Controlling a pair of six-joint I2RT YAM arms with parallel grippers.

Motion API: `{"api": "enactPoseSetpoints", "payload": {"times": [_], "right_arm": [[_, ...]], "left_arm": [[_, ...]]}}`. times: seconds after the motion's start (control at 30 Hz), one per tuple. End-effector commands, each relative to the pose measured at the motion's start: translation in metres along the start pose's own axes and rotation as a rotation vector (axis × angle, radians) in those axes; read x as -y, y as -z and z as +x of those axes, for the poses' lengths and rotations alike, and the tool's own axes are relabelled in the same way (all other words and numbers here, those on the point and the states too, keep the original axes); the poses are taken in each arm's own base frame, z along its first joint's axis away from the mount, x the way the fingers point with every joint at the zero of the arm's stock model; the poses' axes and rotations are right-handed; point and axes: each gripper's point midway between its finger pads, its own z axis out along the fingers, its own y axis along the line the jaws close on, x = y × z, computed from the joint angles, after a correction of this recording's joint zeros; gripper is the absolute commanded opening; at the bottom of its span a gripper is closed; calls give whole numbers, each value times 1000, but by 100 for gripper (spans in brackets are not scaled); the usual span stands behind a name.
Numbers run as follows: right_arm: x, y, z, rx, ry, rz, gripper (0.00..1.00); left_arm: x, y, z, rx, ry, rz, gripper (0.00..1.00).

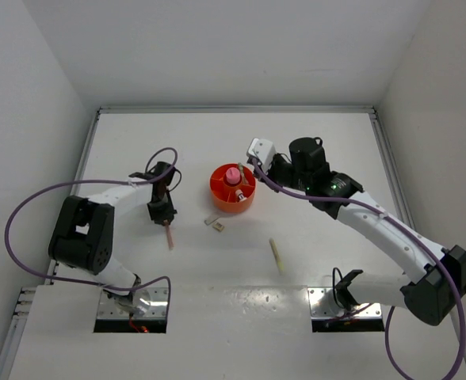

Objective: Sort the stationery into containers
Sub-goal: Grab a piece of stationery with the left arm, then place the stationery into the container

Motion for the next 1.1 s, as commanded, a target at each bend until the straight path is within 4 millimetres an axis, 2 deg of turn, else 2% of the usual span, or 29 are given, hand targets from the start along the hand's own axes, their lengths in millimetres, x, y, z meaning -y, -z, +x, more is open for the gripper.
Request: {"api": "enactPoseSetpoints", "payload": {"times": [0.0, 0.03, 0.07, 0.1, 0.13, 0.17, 0.2, 0.27, 0.3, 0.33, 0.4, 0.43, 0.47, 0.5, 0.6, 0.63, 0.73, 0.77, 0.87, 1.07], "right_arm": [[6, 2, -11, 45, -1, 25, 16], [5, 2, -6, 32, -4, 28, 63], [5, -1, 2, 9, -9, 35, 76], [3, -2, 6, 0, -11, 31, 78], [6, -4, 9, -13, 9, 38, 61], [5, -5, 18, -37, 5, 48, 24], [7, -8, 25, -56, 3, 61, 0], [15, -8, 38, -84, 10, 114, 0], [21, -9, 37, -74, 15, 145, 0], [20, -12, 42, -79, 14, 143, 0], [20, -14, 46, -92, 3, 147, 0], [20, -14, 46, -92, 3, 146, 0], [19, -17, 49, -103, 0, 141, 0], [18, -20, 53, -112, -2, 136, 0], [18, -21, 56, -126, -4, 139, 0], [19, -22, 55, -118, -2, 143, 0], [19, -24, 57, -126, -4, 139, 0], [19, -24, 57, -126, -4, 139, 0], [18, -26, 60, -134, -5, 135, 0], [18, -26, 63, -138, -5, 143, 0]], "left_arm": [[31, 31, -47, 128, -12, 125, 0], [45, 50, -70, 191, -10, 180, 0], [60, 63, -74, 222, -37, 216, 0], [72, 77, -86, 277, -39, 260, 0], [90, 103, -99, 339, -56, 341, 0], [105, 118, -101, 383, -78, 392, 0], [122, 136, -112, 457, -81, 468, 0], [147, 172, -118, 579, -98, 594, 0], [161, 196, -134, 683, -61, 666, 0], [165, 199, -139, 730, -37, 673, 0], [180, 231, -150, 857, -3, 744, 0], [182, 239, -155, 907, 0, 740, 0], [184, 237, -156, 947, 14, 708, 0], [186, 246, -160, 1001, 32, 718, 0], [192, 234, -162, 1051, 10, 634, 0], [192, 231, -170, 1072, 11, 583, 0], [197, 224, -175, 1089, -21, 531, 0], [200, 215, -177, 1083, -32, 504, 0], [207, 212, -182, 1092, -44, 499, 0], [225, 178, -179, 1034, -76, 481, 0]]}}
